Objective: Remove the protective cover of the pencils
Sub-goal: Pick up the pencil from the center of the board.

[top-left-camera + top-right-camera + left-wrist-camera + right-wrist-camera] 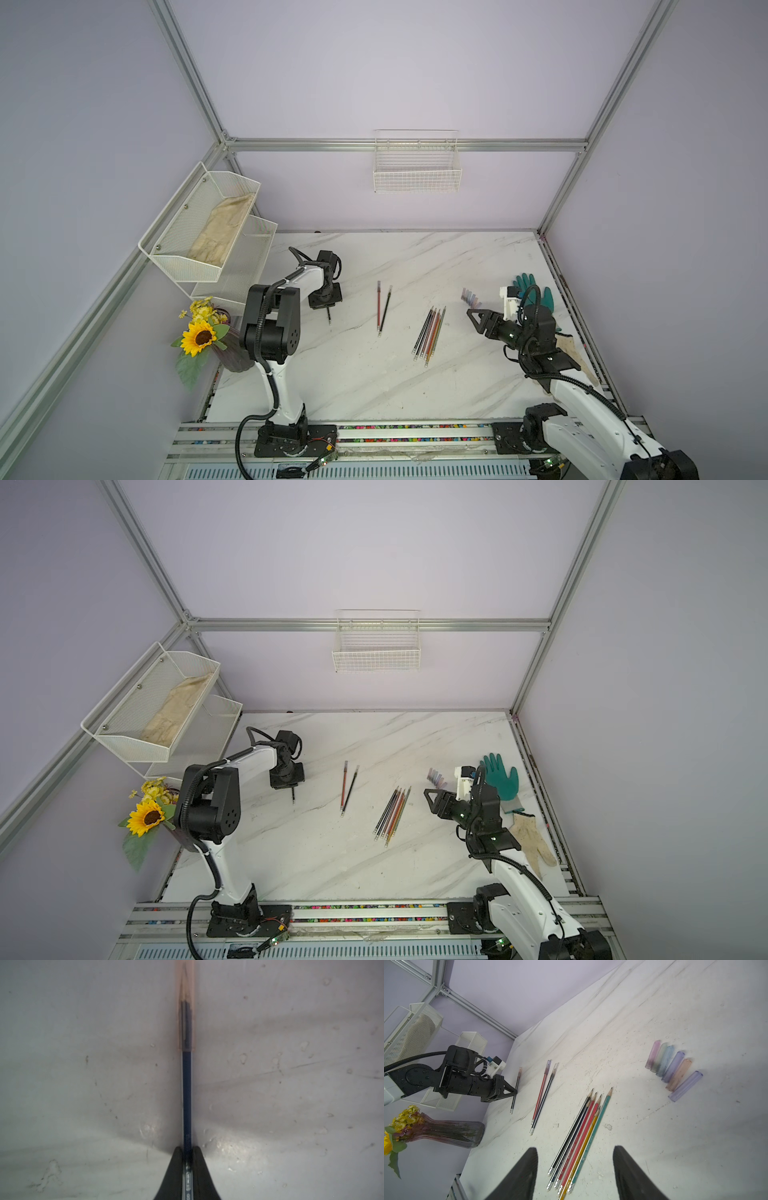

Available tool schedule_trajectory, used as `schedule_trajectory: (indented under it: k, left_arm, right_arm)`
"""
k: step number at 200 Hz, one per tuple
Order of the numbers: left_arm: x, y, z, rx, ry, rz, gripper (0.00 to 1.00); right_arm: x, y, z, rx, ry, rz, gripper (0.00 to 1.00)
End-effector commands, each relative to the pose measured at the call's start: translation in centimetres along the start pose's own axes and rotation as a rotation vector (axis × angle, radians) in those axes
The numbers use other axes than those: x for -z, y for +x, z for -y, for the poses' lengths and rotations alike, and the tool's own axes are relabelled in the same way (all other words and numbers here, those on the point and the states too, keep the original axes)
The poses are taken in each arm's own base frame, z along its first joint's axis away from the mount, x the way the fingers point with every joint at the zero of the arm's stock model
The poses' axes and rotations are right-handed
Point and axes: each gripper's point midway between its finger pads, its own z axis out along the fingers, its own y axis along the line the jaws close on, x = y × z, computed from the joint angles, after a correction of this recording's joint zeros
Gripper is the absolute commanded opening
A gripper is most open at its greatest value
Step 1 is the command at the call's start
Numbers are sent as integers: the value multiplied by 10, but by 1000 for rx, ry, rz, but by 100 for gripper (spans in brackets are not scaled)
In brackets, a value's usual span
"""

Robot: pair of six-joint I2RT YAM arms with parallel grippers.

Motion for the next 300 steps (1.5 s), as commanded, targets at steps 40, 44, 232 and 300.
schedule_trajectory:
  k: [40,44,232,300]
  left_arm:
    - [15,8,4,-32,42,-46,0]
    - [20,7,7,-40,51,-36,0]
    - [238,123,198,-756,865,217,1]
    - [244,148,209,-835,885,195,1]
  right_arm:
    - [1,-1,-1,19,-9,14,61]
    - [1,-1,-1,19,-9,12,61]
    - [-41,4,-142,-114,-464,-152,61]
    - [-64,-11,-146,-142,-421,-166,60]
